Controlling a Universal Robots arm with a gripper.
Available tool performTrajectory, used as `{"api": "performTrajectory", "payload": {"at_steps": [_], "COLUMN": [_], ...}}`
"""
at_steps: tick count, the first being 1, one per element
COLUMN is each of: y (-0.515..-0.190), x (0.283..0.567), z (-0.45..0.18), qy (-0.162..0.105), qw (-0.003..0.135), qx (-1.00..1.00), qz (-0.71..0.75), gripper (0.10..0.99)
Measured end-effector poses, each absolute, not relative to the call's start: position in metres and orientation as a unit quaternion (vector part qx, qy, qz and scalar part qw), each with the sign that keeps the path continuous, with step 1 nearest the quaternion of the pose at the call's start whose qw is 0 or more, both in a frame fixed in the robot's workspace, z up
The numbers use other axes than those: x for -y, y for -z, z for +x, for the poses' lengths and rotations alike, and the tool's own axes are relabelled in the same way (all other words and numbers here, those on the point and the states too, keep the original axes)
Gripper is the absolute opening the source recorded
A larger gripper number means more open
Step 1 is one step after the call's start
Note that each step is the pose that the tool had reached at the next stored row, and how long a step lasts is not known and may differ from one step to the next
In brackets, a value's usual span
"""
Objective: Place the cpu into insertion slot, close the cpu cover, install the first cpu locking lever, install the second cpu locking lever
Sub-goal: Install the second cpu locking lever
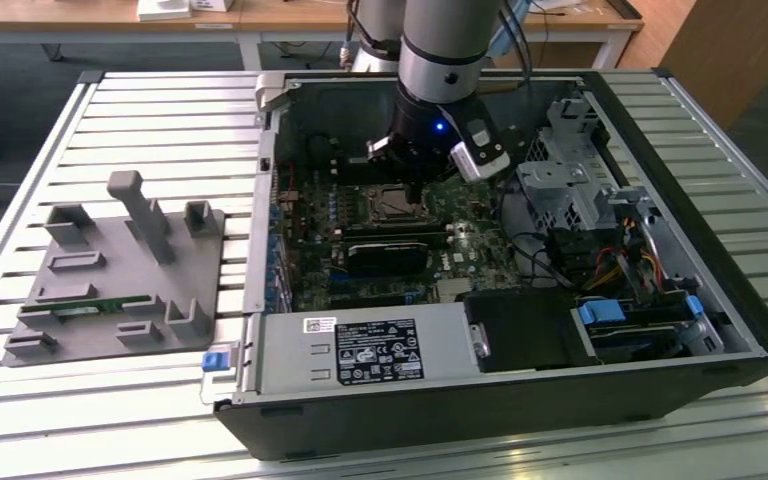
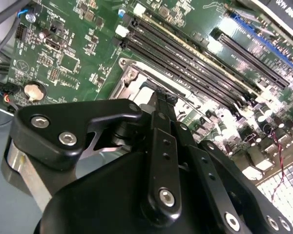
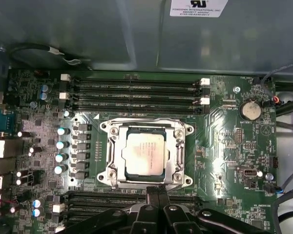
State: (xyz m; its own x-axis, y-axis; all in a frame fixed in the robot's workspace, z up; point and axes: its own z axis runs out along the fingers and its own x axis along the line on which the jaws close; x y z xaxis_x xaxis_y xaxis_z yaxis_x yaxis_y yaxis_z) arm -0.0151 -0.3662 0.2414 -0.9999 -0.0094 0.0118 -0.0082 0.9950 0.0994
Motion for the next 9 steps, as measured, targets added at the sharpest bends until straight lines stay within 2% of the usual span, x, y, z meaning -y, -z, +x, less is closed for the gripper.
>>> {"api": "performTrajectory", "payload": {"at_steps": [9], "y": [-0.2409], "x": [0.3672], "z": [-0.015], "qy": [0.05], "qw": [0.006], "qx": [0.999], "qz": [0.005], "gripper": [0.106]}}
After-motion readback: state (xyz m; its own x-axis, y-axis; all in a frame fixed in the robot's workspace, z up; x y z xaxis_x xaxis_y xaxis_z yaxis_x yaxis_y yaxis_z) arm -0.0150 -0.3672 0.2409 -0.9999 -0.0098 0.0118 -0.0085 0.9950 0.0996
